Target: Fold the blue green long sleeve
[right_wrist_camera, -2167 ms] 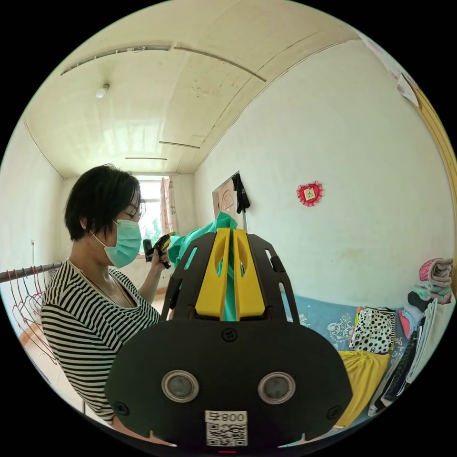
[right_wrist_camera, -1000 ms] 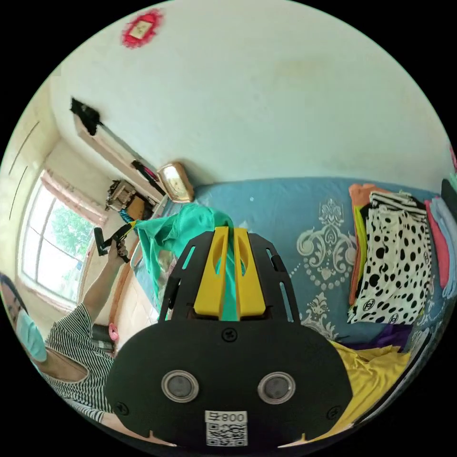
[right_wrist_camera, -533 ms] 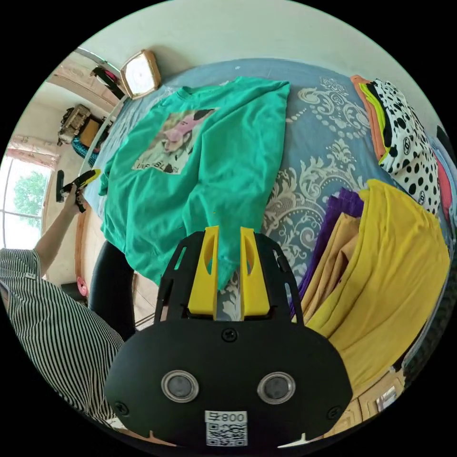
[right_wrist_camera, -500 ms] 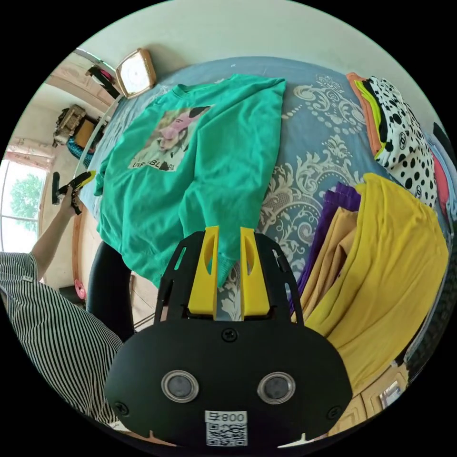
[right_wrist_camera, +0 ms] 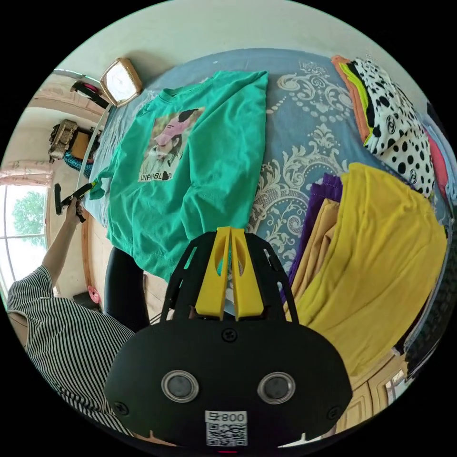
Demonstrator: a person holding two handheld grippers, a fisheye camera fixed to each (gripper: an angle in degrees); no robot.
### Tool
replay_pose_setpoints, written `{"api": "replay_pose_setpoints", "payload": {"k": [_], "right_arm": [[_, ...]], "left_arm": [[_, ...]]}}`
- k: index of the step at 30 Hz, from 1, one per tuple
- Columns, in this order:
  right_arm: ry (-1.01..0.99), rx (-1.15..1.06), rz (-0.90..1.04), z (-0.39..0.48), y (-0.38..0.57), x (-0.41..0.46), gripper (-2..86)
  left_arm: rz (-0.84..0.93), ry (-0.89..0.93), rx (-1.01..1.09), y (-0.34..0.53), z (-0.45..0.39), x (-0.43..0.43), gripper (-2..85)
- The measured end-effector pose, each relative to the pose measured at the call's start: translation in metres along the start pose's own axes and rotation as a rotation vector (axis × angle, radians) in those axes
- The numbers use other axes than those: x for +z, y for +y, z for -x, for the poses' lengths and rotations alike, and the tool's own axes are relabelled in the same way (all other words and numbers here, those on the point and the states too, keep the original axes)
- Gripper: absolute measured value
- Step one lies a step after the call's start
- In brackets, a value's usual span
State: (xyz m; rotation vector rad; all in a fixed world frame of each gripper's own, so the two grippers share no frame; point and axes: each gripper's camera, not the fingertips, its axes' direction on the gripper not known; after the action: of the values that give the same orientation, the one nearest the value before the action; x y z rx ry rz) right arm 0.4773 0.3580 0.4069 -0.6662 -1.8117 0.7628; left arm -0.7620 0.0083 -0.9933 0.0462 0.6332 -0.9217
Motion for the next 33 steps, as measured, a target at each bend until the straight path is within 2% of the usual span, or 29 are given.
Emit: {"api": "replay_pose_setpoints", "payload": {"k": [3,10,17,23,30,33], "right_arm": [[0.037,-0.021,-0.037,-0.002,-0.013,-0.029,0.6],[-0.108,0.126,-0.01,-0.027,-0.01,0.017,5.6],[-0.078,0.194,0.02,-0.033,-0.018,0.031,2.2],[-0.047,0.137,0.045,-0.023,-0.014,0.013,0.0],[-0.01,0.014,0.035,0.005,-0.013,-0.047,0.0],[0.134,-0.065,0.033,0.018,-0.023,-0.095,0.1]], "left_arm": [[-0.012,-0.02,0.015,-0.013,0.01,-0.009,2.3],[0.055,0.021,-0.007,-0.004,0.026,0.019,2.5],[0.088,0.025,-0.005,-0.003,0.04,0.04,2.6],[0.071,0.007,0.038,-0.002,0.051,0.034,2.7],[0.006,-0.016,0.062,-0.007,0.08,0.004,2.8],[-0.045,-0.074,0.079,-0.019,0.099,-0.021,3.1]]}}
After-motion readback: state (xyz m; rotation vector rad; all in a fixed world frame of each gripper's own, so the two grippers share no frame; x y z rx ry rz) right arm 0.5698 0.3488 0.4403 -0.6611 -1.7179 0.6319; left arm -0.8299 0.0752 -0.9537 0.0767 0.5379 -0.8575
